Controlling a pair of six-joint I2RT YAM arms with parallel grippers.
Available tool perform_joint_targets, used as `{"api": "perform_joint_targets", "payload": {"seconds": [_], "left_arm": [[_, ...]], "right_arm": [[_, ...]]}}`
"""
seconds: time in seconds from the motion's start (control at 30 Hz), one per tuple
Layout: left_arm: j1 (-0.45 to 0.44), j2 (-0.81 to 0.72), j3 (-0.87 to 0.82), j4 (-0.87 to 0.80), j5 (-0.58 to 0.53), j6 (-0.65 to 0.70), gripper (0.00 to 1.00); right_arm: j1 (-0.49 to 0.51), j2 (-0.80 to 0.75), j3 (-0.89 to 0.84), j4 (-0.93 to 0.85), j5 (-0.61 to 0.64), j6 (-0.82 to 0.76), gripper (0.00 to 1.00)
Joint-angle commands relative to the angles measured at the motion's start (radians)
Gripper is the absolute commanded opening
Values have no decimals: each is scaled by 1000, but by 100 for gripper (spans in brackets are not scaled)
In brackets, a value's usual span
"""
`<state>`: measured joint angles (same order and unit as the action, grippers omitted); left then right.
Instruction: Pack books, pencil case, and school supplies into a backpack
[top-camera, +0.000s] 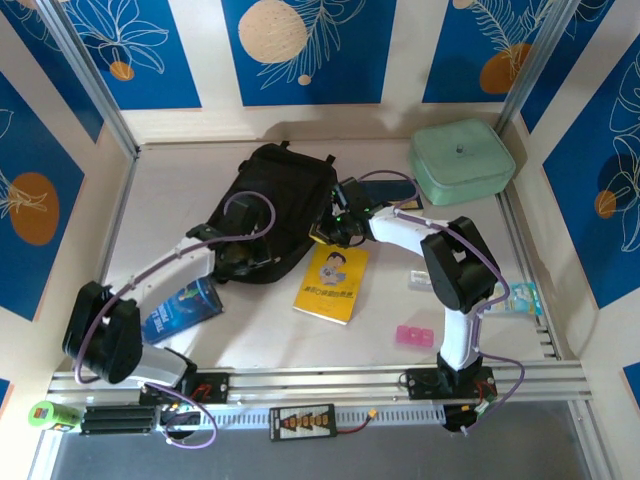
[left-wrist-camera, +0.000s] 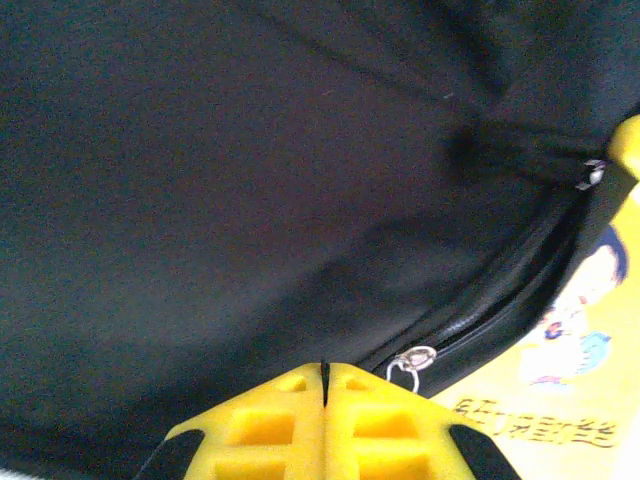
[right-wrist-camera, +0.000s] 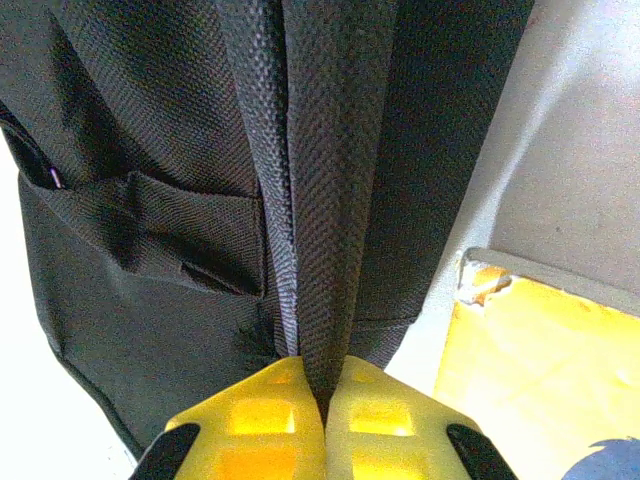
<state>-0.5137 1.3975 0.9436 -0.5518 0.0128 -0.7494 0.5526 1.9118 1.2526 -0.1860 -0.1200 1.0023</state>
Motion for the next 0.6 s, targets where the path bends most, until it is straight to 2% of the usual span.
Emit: {"api": "perform_joint_targets", "payload": {"seconds": [0.0, 0.13, 0.3, 0.37, 0.43, 0.5, 0.57], "left_arm": [[-2, -53, -49, -118, -98, 15, 0], [-1, -102, -98, -128, -198, 32, 0], [0, -142, -108, -142, -260, 77, 0], [0, -139, -105, -133, -263, 95, 0], [0, -131, -103, -88, -214, 132, 0], [-1, -126, -99, -2, -97, 191, 0], [-1, -123, -97, 71, 5, 220, 0]], "right_arm": [[-25, 31, 22, -38, 63, -25, 4], [-40, 43, 46, -43, 66, -54, 3], [-65, 76, 111, -53, 85, -113, 2], [-69, 88, 131, -49, 76, -133, 2], [-74, 87, 138, -33, 12, -143, 4], [-77, 61, 125, -18, -69, -133, 13], [-77, 10, 92, -16, -100, -113, 33]]}}
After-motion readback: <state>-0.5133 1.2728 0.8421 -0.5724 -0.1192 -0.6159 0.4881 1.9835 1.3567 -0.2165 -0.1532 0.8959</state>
